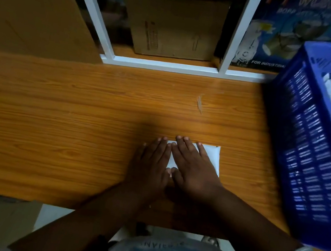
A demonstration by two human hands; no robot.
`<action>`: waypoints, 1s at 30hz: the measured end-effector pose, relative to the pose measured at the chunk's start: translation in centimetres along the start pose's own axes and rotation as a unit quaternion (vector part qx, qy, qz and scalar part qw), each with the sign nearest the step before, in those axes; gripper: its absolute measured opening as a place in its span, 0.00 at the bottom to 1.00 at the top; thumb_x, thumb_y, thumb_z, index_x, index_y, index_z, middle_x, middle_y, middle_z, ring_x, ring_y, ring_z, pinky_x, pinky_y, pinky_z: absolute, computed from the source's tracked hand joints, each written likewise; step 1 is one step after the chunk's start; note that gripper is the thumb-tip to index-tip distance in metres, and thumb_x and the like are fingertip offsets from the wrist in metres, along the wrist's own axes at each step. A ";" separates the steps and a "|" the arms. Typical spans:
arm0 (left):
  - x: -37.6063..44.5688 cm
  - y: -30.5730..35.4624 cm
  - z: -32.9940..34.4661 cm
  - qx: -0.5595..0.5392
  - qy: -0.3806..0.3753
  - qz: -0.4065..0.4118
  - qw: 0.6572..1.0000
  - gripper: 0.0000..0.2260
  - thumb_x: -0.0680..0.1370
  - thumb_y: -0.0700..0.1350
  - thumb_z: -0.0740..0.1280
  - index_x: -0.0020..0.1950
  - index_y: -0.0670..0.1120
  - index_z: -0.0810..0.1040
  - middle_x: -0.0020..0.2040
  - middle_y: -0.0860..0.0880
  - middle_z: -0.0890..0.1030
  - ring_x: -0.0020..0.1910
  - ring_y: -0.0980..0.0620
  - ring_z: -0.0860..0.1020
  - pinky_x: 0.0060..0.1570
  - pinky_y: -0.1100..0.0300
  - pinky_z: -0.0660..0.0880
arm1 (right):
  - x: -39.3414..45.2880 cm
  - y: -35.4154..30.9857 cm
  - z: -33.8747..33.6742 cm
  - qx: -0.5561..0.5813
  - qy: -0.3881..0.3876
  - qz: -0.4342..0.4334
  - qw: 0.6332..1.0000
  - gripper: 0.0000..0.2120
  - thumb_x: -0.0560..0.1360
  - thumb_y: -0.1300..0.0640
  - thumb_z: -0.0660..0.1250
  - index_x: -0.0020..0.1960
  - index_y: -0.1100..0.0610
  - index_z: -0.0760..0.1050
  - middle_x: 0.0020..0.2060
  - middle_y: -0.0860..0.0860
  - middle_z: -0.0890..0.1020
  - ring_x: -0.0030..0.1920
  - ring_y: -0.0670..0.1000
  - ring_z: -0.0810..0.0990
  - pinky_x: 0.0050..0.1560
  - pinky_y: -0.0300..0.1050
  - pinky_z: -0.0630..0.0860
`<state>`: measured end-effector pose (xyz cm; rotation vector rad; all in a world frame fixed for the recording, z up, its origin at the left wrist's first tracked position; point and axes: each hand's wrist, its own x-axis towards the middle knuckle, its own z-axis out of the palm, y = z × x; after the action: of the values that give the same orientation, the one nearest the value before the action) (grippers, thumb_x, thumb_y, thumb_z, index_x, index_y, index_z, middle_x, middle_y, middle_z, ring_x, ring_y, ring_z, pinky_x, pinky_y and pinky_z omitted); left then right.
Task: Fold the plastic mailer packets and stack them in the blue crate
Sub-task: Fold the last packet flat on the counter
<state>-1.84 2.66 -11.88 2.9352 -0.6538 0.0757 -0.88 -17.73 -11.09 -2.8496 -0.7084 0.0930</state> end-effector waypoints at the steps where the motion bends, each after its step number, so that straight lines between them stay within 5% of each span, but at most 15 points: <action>1: 0.1 0.1 -0.2 0.006 -0.007 -0.001 1.000 0.32 0.82 0.55 0.58 0.85 0.44 0.63 0.86 0.44 0.60 0.85 0.43 0.59 0.80 0.36 0.60 | 0.1 0.3 -0.3 0.041 -0.010 0.007 0.999 0.35 0.85 0.39 0.50 0.87 0.56 0.54 0.87 0.54 0.50 0.87 0.53 0.44 0.85 0.61 0.45; 5: 1.8 1.3 -2.2 0.021 0.009 -0.013 1.000 0.28 0.82 0.53 0.58 0.79 0.42 0.73 0.81 0.42 0.70 0.81 0.40 0.66 0.77 0.37 0.65 | 0.2 1.2 -2.0 0.247 -0.009 0.057 0.967 0.32 0.86 0.44 0.53 0.86 0.55 0.58 0.86 0.52 0.56 0.86 0.48 0.47 0.85 0.54 0.42; 7: 2.5 2.3 -2.5 0.015 0.014 0.012 1.000 0.28 0.84 0.52 0.57 0.81 0.41 0.69 0.83 0.41 0.67 0.83 0.41 0.63 0.78 0.39 0.63 | -0.2 1.1 -3.1 0.294 0.007 0.077 0.953 0.30 0.84 0.50 0.55 0.85 0.55 0.60 0.85 0.53 0.60 0.86 0.51 0.52 0.85 0.52 0.43; 9: 2.5 2.9 -1.8 0.015 0.006 0.039 0.999 0.30 0.84 0.52 0.57 0.84 0.40 0.65 0.85 0.41 0.62 0.85 0.41 0.59 0.78 0.37 0.63 | -0.7 1.1 -4.1 0.220 0.026 0.071 0.973 0.31 0.81 0.52 0.54 0.84 0.56 0.63 0.83 0.55 0.64 0.85 0.56 0.57 0.85 0.58 0.48; 13: 2.4 2.9 -0.6 0.017 -0.016 0.028 0.999 0.33 0.83 0.56 0.57 0.85 0.42 0.63 0.86 0.42 0.60 0.86 0.41 0.57 0.79 0.36 0.60 | -2.2 0.9 -3.6 -0.100 0.015 0.013 0.995 0.33 0.82 0.46 0.54 0.82 0.61 0.65 0.82 0.60 0.66 0.84 0.60 0.60 0.83 0.67 0.52; 19: 2.6 2.9 0.0 0.004 -0.021 0.025 0.999 0.33 0.82 0.56 0.57 0.85 0.43 0.64 0.86 0.41 0.59 0.86 0.41 0.57 0.79 0.35 0.60 | -3.4 1.3 -1.3 -0.096 0.021 0.027 0.995 0.33 0.87 0.43 0.51 0.86 0.62 0.54 0.86 0.61 0.54 0.86 0.59 0.49 0.83 0.65 0.51; 25: 2.7 2.9 0.1 0.012 -0.021 0.020 1.000 0.32 0.83 0.57 0.57 0.85 0.44 0.64 0.86 0.42 0.59 0.86 0.40 0.57 0.80 0.35 0.59 | -3.1 2.2 -0.6 -0.022 0.019 0.021 0.999 0.33 0.87 0.41 0.52 0.86 0.58 0.56 0.86 0.57 0.55 0.87 0.57 0.48 0.84 0.64 0.50; 30: 3.0 3.3 -0.2 0.021 -0.035 0.021 0.999 0.32 0.84 0.57 0.55 0.86 0.44 0.62 0.86 0.42 0.59 0.85 0.39 0.58 0.79 0.34 0.60 | -3.2 4.6 -2.7 0.277 0.009 0.072 0.958 0.29 0.88 0.46 0.57 0.86 0.52 0.58 0.86 0.48 0.55 0.86 0.45 0.46 0.86 0.56 0.47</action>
<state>-0.49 -1.49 -11.06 2.9767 -0.7330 -0.0082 -1.25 -23.71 -9.40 -2.3499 -0.3864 0.2446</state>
